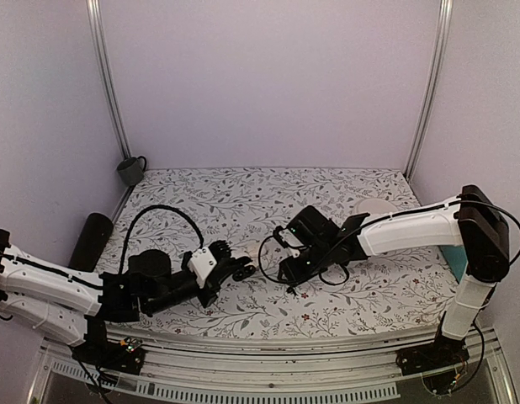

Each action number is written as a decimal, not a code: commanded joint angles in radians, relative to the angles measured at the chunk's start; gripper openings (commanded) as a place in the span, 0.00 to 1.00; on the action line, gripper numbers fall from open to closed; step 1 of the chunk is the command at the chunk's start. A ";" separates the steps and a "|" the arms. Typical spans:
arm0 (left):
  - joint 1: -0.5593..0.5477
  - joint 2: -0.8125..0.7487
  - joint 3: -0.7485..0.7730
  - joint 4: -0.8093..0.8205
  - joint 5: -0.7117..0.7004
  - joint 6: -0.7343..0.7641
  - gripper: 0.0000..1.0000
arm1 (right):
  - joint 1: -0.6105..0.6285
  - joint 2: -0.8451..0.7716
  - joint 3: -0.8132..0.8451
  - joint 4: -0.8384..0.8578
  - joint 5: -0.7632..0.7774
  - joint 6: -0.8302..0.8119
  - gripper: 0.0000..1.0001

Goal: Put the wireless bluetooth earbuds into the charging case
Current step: Pick up the right earbud from the center of the board.

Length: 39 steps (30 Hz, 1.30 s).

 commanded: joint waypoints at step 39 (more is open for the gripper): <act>0.003 -0.047 0.022 -0.019 -0.024 -0.011 0.00 | 0.028 0.134 0.028 -0.100 0.041 -0.342 0.31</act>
